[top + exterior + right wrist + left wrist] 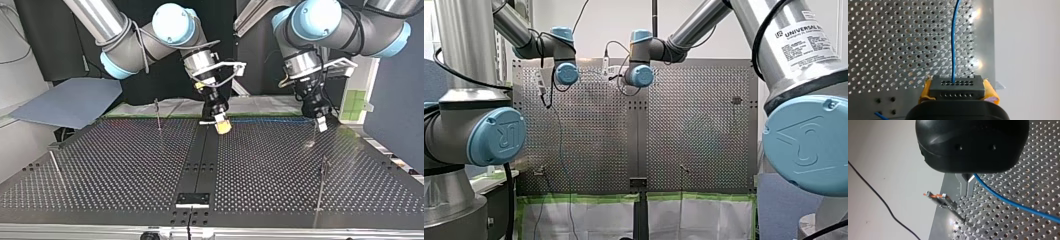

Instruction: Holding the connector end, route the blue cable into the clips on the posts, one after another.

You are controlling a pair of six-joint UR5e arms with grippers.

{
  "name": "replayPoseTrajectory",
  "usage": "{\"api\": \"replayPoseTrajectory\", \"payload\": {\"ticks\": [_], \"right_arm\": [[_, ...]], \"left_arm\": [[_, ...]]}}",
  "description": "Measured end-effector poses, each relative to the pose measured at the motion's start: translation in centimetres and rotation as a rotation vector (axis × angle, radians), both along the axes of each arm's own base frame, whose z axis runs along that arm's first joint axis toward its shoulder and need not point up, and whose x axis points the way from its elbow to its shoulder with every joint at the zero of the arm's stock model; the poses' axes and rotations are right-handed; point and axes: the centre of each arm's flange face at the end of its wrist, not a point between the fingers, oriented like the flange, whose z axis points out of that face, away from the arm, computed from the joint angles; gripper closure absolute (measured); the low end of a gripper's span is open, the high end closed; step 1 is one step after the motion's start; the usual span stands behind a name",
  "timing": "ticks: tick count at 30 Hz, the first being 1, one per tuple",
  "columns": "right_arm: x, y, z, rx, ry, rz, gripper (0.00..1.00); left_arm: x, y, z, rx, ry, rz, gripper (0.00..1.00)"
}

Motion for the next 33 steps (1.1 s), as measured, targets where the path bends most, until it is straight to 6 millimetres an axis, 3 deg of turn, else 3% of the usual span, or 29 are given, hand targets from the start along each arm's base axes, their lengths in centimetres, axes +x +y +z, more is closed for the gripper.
{"api": "replayPoseTrajectory", "payload": {"ticks": [11, 21, 33], "right_arm": [[1.0, 0.0, 2.7, -0.021, -0.027, 0.010, 1.00], [1.5, -0.3, 3.8, -0.026, -0.046, 0.022, 1.00], [2.4, -0.7, 4.6, -0.020, -0.049, 0.035, 1.00]], "left_arm": [[1.5, 1.7, 1.8, -0.001, -0.019, 0.020, 1.00], [2.9, 3.1, 3.9, -0.004, -0.044, 0.031, 1.00], [4.5, 4.9, 3.6, 0.008, -0.040, 0.019, 1.00]]}}
